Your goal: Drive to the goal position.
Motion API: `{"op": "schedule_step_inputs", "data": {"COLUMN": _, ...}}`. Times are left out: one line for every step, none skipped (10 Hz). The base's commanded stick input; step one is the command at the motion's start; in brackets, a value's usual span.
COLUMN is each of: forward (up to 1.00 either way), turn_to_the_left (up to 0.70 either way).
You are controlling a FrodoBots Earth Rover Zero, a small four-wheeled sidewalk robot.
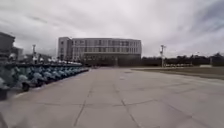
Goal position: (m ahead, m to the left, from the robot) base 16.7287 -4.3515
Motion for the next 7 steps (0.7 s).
{"op": "schedule_step_inputs", "data": {"forward": 1.00, "turn_to_the_left": 0.00}}
{"op": "schedule_step_inputs", "data": {"forward": 1.00, "turn_to_the_left": 0.00}}
{"op": "schedule_step_inputs", "data": {"forward": 1.00, "turn_to_the_left": 0.00}}
{"op": "schedule_step_inputs", "data": {"forward": 1.00, "turn_to_the_left": 0.00}}
{"op": "schedule_step_inputs", "data": {"forward": 1.00, "turn_to_the_left": 0.00}}
{"op": "schedule_step_inputs", "data": {"forward": 1.00, "turn_to_the_left": 0.00}}
{"op": "schedule_step_inputs", "data": {"forward": 1.00, "turn_to_the_left": 0.00}}
